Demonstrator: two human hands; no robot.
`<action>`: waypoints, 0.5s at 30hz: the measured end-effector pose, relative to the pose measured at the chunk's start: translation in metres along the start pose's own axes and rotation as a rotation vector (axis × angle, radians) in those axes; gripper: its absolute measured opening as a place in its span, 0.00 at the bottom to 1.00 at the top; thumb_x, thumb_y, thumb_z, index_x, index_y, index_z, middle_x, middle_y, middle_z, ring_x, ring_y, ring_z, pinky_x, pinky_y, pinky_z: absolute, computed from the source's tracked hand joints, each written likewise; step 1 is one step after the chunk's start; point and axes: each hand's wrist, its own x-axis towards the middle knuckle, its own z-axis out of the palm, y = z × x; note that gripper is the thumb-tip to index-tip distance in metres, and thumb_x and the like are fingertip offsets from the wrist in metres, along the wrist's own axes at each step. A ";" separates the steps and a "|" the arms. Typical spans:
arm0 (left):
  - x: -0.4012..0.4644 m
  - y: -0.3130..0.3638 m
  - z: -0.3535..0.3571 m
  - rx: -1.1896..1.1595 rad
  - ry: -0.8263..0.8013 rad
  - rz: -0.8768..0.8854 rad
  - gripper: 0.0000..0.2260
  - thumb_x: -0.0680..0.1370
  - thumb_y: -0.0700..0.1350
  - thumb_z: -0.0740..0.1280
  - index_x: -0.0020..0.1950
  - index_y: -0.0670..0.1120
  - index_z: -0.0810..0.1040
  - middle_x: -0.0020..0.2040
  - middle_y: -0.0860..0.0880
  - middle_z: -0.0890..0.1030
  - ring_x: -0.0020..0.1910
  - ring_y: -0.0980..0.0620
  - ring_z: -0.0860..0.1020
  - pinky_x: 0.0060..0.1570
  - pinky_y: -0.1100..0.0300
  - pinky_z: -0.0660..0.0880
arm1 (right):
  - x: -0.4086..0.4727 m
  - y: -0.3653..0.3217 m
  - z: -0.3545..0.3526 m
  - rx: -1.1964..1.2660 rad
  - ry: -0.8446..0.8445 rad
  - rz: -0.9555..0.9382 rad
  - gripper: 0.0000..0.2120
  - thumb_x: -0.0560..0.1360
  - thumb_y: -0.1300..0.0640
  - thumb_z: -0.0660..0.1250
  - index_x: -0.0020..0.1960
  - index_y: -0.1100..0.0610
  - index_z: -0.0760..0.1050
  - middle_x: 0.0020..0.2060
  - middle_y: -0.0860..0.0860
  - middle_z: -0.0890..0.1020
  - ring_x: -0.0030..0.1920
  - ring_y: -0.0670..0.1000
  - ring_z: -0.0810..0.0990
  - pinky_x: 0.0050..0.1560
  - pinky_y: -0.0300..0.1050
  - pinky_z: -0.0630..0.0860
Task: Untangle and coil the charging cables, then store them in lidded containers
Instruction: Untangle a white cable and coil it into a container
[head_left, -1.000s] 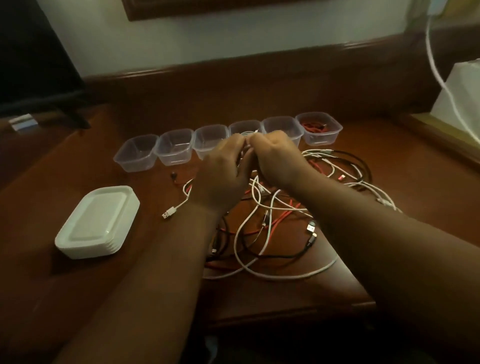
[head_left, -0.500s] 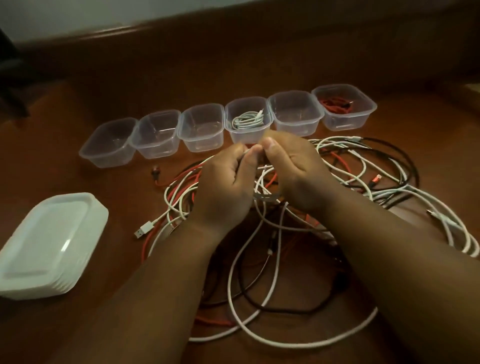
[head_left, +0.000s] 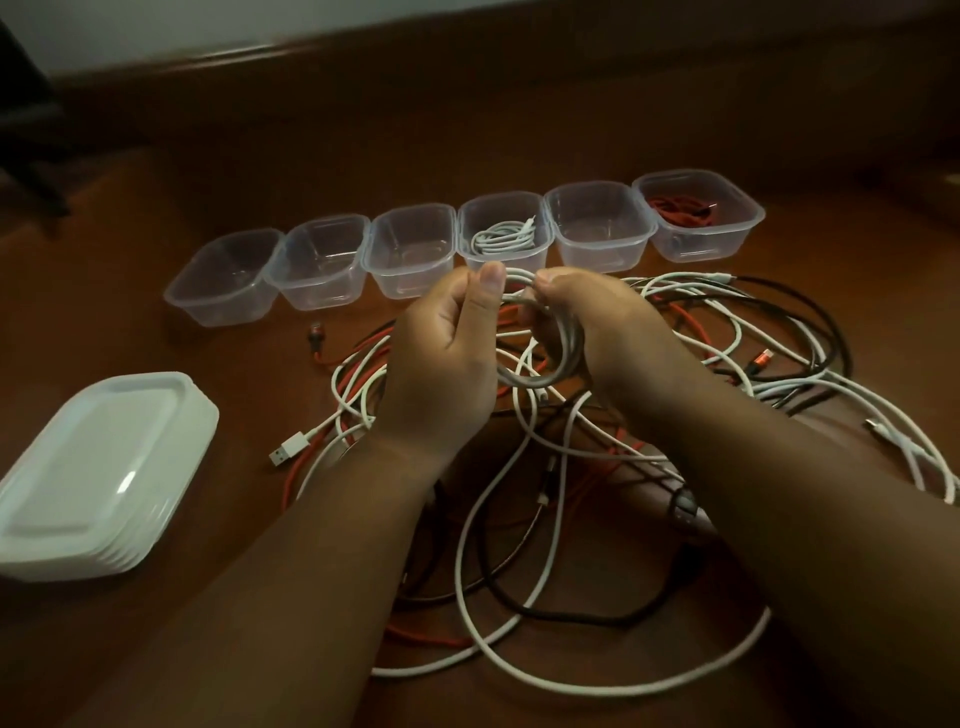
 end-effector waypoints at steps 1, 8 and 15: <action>0.000 -0.001 0.000 0.002 0.005 0.009 0.15 0.85 0.50 0.56 0.44 0.53 0.79 0.32 0.45 0.73 0.33 0.44 0.72 0.36 0.48 0.72 | 0.002 0.001 0.000 0.144 0.004 0.093 0.14 0.82 0.48 0.58 0.42 0.51 0.77 0.39 0.48 0.80 0.46 0.48 0.78 0.55 0.50 0.73; 0.001 -0.010 -0.004 0.175 -0.120 0.067 0.16 0.85 0.49 0.57 0.42 0.43 0.76 0.29 0.55 0.69 0.29 0.58 0.69 0.29 0.67 0.64 | 0.005 0.003 -0.012 0.596 -0.097 0.374 0.11 0.77 0.53 0.60 0.45 0.59 0.76 0.31 0.50 0.76 0.33 0.46 0.74 0.45 0.46 0.69; 0.005 -0.013 -0.010 0.262 -0.229 0.079 0.17 0.84 0.51 0.56 0.45 0.42 0.77 0.31 0.50 0.72 0.31 0.53 0.71 0.29 0.60 0.66 | 0.006 0.005 -0.016 0.584 -0.083 0.334 0.11 0.78 0.56 0.61 0.46 0.59 0.80 0.34 0.50 0.79 0.33 0.45 0.77 0.44 0.45 0.73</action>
